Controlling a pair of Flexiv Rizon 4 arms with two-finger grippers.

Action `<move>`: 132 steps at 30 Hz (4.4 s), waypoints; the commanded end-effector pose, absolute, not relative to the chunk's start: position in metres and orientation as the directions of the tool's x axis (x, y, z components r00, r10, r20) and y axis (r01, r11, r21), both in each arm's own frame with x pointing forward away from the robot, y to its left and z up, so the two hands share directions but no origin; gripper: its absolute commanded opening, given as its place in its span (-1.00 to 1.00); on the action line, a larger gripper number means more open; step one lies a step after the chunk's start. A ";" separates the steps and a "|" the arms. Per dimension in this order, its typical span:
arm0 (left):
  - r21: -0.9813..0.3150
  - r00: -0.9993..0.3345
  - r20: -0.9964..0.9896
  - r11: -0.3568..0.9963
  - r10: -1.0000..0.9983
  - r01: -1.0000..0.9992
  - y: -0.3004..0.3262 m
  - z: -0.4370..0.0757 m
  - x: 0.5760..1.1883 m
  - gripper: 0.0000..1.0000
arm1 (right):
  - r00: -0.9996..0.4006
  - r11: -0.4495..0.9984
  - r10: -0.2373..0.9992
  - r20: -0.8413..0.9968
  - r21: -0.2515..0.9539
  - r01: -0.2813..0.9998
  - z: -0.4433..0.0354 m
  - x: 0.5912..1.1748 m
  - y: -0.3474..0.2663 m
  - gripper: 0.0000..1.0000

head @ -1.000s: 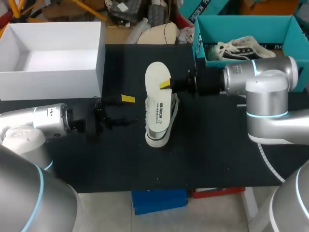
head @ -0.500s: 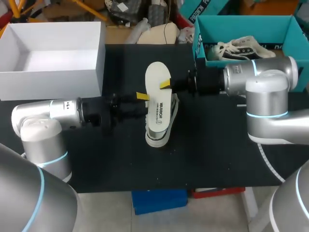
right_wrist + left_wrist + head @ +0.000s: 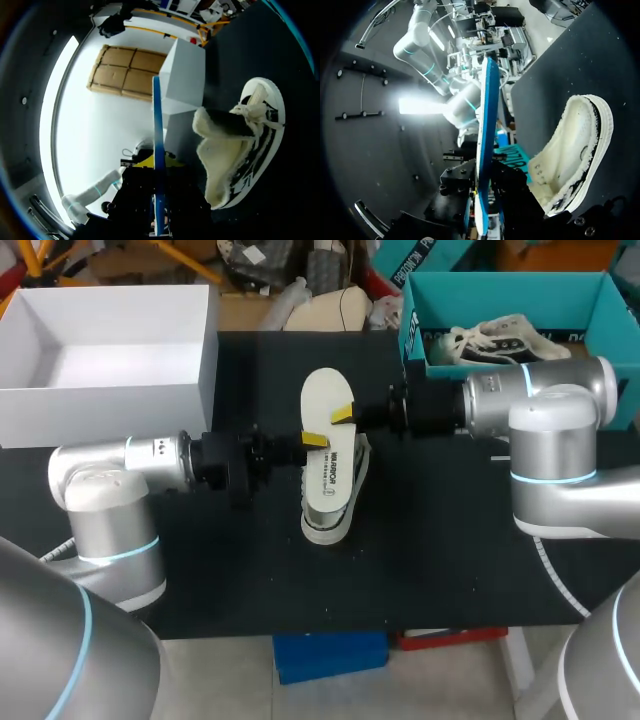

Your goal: Take the shoe out of the shoebox, open the shoe tongue, remove and reinsert the insole, then place the shoe into the shoebox

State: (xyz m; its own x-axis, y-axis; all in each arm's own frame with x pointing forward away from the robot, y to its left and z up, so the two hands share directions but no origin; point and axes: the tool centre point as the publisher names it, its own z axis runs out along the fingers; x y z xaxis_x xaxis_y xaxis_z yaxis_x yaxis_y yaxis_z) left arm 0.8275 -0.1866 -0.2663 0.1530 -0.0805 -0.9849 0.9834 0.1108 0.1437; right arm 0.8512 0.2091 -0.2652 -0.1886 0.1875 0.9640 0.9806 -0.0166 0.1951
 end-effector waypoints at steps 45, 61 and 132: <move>0.210 0.207 -0.974 -0.022 -0.093 0.977 -0.194 -0.265 0.819 -1.00 | -0.198 -0.065 0.335 0.921 0.232 0.970 -0.258 0.851 0.200 1.00; 0.142 0.140 -0.922 -0.020 0.360 0.990 -0.151 -0.265 0.752 -1.00 | -0.258 0.091 0.806 0.532 0.320 0.943 -0.256 0.809 0.170 1.00; -0.484 -0.225 -0.704 -0.224 0.673 0.846 -0.150 -0.297 0.707 -1.00 | -0.194 0.011 0.891 0.411 0.409 0.913 -0.255 0.687 0.110 1.00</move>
State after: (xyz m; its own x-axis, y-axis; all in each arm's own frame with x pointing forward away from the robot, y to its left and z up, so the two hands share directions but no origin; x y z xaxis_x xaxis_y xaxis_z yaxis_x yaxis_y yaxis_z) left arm 0.6982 -0.1421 -0.2955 -0.2673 0.6060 -0.7492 0.8520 -0.2145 -0.4775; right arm 0.6878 0.1089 -0.2551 -0.1965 0.8891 0.4135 0.9129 0.0119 0.4081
